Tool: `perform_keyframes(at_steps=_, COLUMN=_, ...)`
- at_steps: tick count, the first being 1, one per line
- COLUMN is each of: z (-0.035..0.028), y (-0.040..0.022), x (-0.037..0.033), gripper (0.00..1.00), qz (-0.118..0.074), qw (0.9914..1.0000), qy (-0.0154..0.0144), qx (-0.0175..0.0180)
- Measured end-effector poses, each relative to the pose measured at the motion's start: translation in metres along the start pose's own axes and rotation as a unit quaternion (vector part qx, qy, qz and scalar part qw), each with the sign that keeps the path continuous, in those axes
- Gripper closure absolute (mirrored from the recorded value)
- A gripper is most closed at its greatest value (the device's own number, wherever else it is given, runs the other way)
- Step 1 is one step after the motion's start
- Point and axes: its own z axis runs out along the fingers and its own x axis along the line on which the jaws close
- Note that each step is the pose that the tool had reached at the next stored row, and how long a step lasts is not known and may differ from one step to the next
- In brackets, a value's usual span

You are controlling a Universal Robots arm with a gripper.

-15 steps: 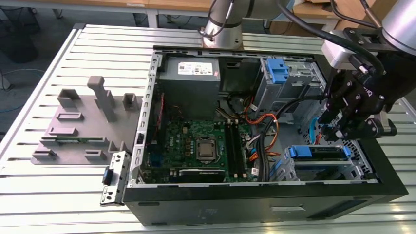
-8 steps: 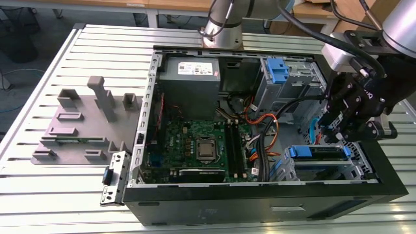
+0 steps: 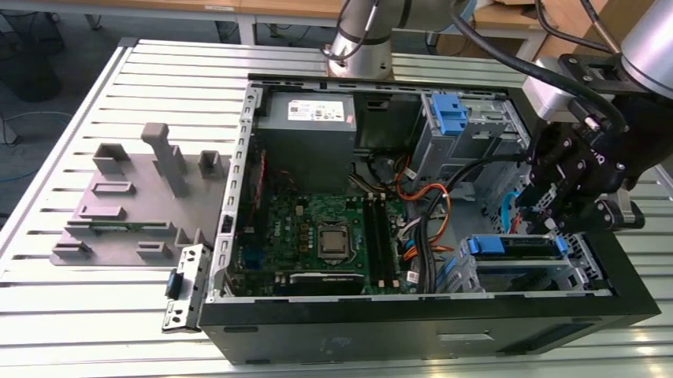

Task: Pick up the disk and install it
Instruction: 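Insert the first disk wire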

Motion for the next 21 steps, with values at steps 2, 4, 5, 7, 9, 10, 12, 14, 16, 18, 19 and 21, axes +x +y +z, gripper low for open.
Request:
perform_keyframes(at_steps=2, z=0.0003, y=-0.0011, x=0.0, gripper=0.58, qz=0.0, qw=1.0, qy=0.0002, qx=-0.0005)
perform_keyframes(at_steps=4, z=0.0005, y=-0.002, x=-0.0001, gripper=0.58, qz=0.0, qw=1.0, qy=0.0001, qx=-0.0007)
perform_keyframes(at_steps=5, z=0.0007, y=-0.0021, x=0.0001, gripper=0.58, qz=0.0, qw=1.0, qy=0.0001, qx=-0.0008)
perform_keyframes(at_steps=7, z=0.0011, y=-0.0022, x=0.0018, gripper=0.58, qz=0.0, qw=1.0, qy=0.0002, qx=-0.0008)
perform_keyframes(at_steps=9, z=0.0015, y=-0.0023, x=0.0034, gripper=0.58, qz=0.0, qw=1.0, qy=0.0002, qx=-0.0008)
perform_keyframes(at_steps=10, z=0.0015, y=-0.0023, x=0.0033, gripper=0.58, qz=0.0, qw=1.0, qy=0.0001, qx=-0.0008)
perform_keyframes(at_steps=12, z=0.0015, y=-0.0023, x=0.0034, gripper=0.58, qz=0.0, qw=1.0, qy=0.0001, qx=-0.0008)
perform_keyframes(at_steps=14, z=0.0015, y=-0.0023, x=0.0034, gripper=0.58, qz=0.0, qw=1.0, qy=0.0002, qx=-0.0008)
perform_keyframes(at_steps=16, z=0.0015, y=-0.0023, x=0.0034, gripper=0.58, qz=0.0, qw=1.0, qy=0.0002, qx=-0.0008)
perform_keyframes(at_steps=18, z=0.0016, y=-0.0023, x=0.0034, gripper=0.59, qz=0.0, qw=1.0, qy=0.0002, qx=-0.0008)
perform_keyframes(at_steps=19, z=0.0016, y=-0.0023, x=0.0034, gripper=0.59, qz=0.0, qw=1.0, qy=0.0002, qx=-0.0008)
perform_keyframes(at_steps=21, z=0.0016, y=-0.0023, x=0.0034, gripper=0.65, qz=0.0, qw=1.0, qy=0.0002, qx=-0.0008)
